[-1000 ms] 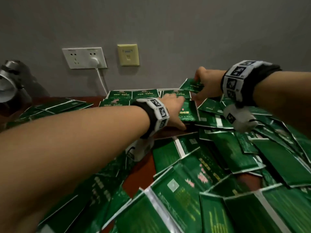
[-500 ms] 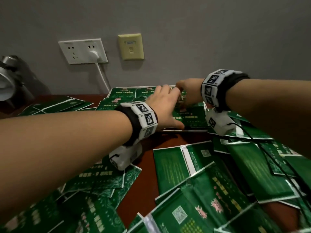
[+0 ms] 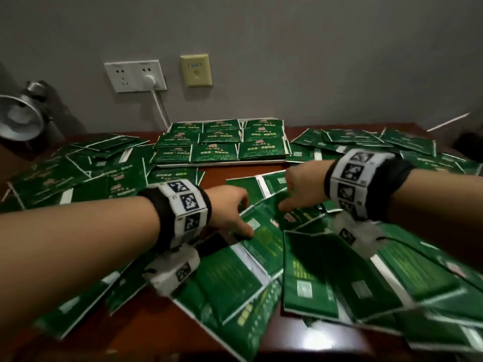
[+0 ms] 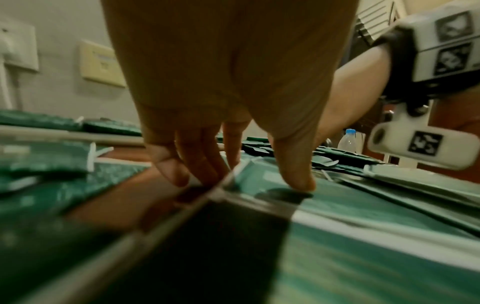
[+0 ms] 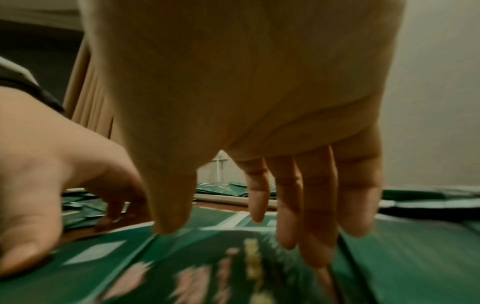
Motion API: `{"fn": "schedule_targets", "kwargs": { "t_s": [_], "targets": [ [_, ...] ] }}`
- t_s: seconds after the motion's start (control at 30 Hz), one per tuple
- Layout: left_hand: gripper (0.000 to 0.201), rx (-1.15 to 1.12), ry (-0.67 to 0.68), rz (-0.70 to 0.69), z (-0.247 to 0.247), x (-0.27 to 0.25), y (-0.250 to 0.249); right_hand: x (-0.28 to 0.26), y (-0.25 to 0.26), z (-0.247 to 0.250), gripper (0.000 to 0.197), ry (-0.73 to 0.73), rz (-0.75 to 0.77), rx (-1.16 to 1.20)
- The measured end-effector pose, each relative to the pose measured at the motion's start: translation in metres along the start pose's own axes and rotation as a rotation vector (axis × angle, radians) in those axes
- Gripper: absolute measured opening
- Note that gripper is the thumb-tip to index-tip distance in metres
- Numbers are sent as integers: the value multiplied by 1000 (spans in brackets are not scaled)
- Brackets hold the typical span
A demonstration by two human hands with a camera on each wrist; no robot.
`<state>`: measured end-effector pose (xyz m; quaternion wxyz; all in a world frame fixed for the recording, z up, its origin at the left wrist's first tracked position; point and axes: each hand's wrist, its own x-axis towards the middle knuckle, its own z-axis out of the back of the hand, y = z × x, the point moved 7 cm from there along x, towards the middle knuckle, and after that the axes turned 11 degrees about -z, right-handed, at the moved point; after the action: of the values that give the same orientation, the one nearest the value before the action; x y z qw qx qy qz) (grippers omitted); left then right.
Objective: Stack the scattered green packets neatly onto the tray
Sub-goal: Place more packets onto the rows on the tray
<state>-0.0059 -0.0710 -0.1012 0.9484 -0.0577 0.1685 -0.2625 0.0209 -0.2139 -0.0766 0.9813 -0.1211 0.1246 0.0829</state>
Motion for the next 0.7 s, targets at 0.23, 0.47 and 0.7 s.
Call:
{"fn": "schedule_targets", "kwargs": {
  "t_s": [0.23,0.47,0.7],
  "targets": [
    [74,-71,-145,46,-13,-20,-20,-73,37,-34,60,57,3,118],
    [54,-137,-316,48,-4,-52,-11,-65,55,-26,56,-35,-65,288],
    [43,-60,-394,84,19,-83,9,-62,72,20,12,-272,-4,420]
  ]
}}
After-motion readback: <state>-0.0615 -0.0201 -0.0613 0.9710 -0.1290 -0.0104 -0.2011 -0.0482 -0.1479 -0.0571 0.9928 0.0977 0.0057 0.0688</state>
